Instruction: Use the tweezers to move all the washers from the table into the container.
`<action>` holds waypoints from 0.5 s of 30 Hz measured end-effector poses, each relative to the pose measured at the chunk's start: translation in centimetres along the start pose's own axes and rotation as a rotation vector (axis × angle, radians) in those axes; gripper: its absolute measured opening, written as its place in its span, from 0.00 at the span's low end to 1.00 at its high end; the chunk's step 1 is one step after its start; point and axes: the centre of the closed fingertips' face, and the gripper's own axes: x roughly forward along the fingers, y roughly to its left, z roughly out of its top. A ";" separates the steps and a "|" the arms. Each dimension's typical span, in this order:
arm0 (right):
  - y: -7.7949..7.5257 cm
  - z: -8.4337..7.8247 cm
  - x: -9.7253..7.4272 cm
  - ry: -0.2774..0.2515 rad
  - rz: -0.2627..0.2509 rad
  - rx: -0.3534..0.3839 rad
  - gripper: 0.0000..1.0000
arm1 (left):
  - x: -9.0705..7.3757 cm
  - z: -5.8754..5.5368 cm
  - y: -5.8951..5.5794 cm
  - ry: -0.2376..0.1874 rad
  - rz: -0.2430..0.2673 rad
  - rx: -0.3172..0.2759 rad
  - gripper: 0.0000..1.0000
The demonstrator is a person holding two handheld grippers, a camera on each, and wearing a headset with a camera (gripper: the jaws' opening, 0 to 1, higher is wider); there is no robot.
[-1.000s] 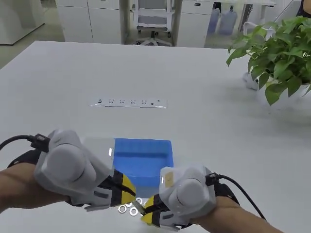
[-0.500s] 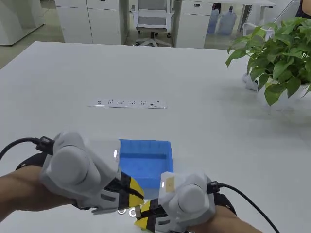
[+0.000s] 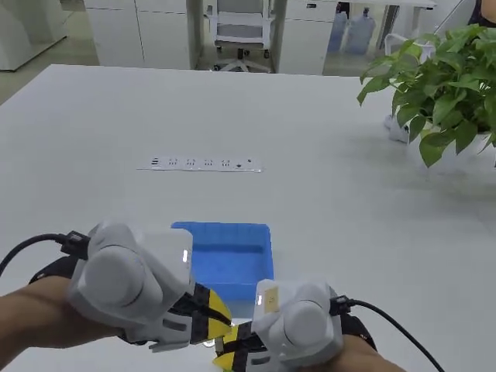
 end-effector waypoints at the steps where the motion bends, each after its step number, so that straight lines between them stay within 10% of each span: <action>1: 0.0 0.0 0.0 -0.001 0.000 0.000 0.08 | 0.0 0.0 0.0 0.000 0.001 0.001 0.07; 15: 0.0 -0.1 -0.1 -0.010 0.000 0.010 0.08 | 0.4 -0.3 -0.3 -0.017 -0.013 0.000 0.07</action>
